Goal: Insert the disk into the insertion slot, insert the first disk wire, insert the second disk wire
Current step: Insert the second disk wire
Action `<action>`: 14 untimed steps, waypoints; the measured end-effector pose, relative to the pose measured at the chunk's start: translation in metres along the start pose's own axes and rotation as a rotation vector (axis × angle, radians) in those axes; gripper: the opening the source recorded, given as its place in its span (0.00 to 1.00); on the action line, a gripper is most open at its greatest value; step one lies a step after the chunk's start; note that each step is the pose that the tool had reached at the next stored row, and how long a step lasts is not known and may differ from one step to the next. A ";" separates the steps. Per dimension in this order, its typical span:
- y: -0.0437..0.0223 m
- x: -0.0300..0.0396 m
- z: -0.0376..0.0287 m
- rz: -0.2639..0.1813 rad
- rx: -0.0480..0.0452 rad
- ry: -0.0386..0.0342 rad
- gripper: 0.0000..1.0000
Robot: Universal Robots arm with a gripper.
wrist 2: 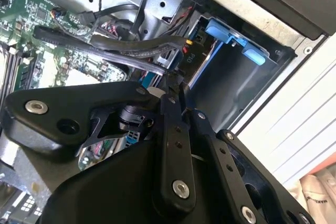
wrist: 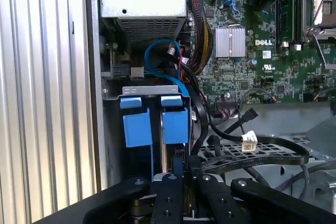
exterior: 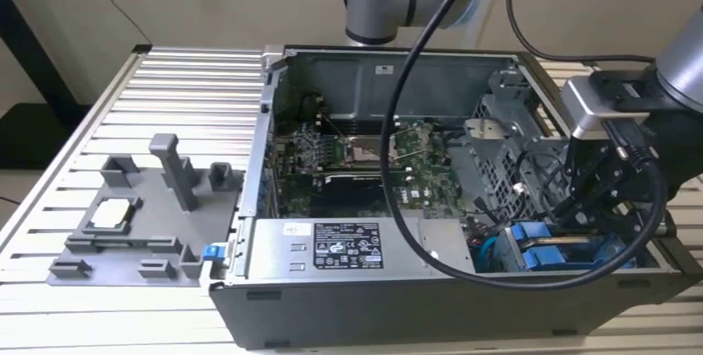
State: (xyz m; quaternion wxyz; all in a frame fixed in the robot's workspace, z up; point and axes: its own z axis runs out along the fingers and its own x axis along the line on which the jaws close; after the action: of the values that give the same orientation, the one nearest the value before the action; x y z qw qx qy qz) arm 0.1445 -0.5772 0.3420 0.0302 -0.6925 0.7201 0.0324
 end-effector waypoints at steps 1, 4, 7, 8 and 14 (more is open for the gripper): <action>-0.0001 0.0000 0.0002 0.000 0.0000 0.0001 0.16; -0.0003 -0.0002 0.0008 0.000 0.0000 -0.0001 0.16; -0.0003 -0.0004 0.0020 0.000 0.0000 -0.0002 0.16; -0.0003 -0.0003 0.0023 0.001 0.0000 -0.0001 0.16; -0.0006 -0.0001 0.0054 0.006 0.0006 0.0008 0.16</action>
State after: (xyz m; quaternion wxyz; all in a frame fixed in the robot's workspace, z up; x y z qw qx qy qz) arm 0.1451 -0.5767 0.3366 0.0300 -0.6903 0.7222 0.0320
